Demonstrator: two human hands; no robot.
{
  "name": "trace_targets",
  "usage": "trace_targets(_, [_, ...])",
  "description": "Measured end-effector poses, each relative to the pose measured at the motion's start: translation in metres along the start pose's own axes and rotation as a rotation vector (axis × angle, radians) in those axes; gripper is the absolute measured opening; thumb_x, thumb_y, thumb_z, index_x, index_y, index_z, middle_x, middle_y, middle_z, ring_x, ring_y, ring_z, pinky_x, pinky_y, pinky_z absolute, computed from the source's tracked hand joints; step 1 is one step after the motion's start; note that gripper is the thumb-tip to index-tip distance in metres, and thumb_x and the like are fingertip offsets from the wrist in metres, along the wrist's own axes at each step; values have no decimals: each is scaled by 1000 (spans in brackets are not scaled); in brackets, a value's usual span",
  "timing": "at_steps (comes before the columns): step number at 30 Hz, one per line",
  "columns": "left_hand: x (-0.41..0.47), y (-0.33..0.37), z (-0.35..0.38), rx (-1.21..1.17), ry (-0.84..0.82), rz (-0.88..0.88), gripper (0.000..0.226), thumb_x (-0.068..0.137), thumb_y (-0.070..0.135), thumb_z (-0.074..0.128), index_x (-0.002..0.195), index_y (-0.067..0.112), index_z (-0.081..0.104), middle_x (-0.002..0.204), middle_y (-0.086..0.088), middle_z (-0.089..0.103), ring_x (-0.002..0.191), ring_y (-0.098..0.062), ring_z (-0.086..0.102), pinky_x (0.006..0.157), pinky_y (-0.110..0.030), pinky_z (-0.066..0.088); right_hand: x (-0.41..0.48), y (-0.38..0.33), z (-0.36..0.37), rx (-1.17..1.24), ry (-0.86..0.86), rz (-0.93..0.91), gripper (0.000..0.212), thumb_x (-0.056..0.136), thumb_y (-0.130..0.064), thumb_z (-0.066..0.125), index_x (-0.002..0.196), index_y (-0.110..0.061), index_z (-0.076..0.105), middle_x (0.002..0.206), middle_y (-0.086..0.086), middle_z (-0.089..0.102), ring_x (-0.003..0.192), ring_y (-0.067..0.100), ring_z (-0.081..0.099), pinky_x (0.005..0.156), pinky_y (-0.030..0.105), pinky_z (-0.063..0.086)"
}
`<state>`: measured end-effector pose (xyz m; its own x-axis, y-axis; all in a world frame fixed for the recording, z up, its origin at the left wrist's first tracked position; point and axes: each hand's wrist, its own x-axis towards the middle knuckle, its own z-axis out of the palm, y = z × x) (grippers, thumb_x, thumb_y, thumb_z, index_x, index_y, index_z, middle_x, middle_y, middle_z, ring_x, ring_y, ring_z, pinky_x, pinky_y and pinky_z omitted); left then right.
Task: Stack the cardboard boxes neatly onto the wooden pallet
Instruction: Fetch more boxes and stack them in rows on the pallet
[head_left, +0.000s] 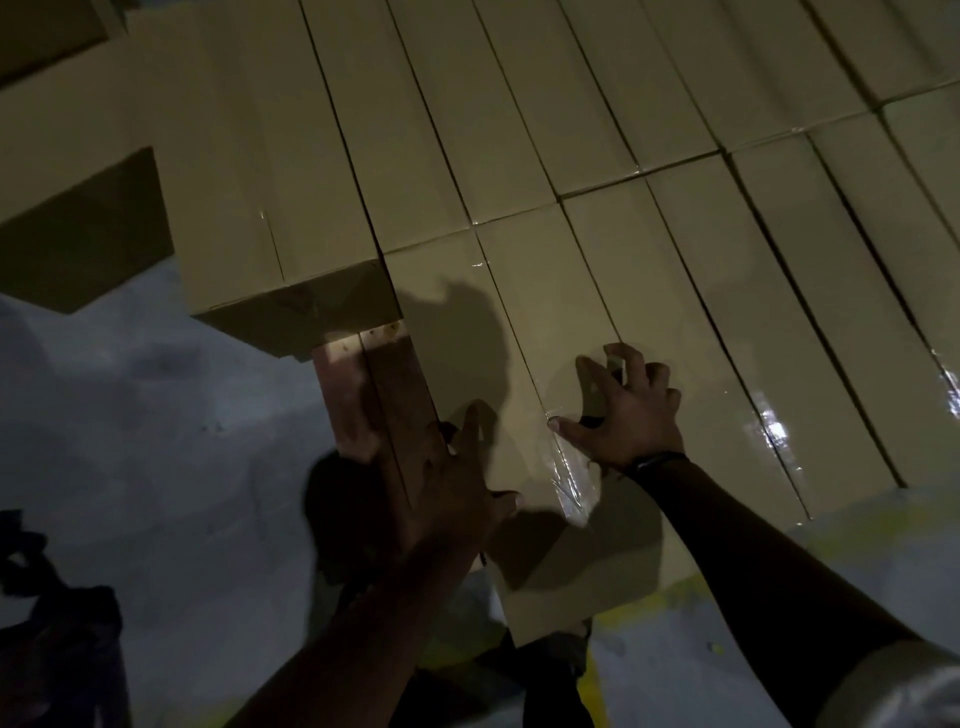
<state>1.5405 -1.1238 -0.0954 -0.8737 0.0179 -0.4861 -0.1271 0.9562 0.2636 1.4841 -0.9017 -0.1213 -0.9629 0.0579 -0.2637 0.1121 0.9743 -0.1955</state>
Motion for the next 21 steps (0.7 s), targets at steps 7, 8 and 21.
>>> trace_targets(7, [3,-5,7,-75,-7,-31,123,72,65,78,161,36,-2,162,-10,14,147,-29,19,115,-39,24,-2,-28,12,-57,-23,-62,84,66,-72,68,140,-41,45,155,2,26,124,35,32,98,58,34])
trace_targets(8, [3,-5,8,-67,12,-24,124,70,65,79,160,36,0,161,-10,16,146,-30,20,116,-41,24,-3,-28,13,-52,-15,-61,84,66,-70,68,141,-40,44,156,3,26,124,35,31,98,59,34])
trace_targets(21, [-50,-1,24,42,-37,-1,130,47,82,76,155,20,40,150,-34,38,123,-43,60,87,-39,56,-81,13,25,-64,73,-76,67,79,-55,64,138,-24,54,154,15,37,137,44,34,100,56,33])
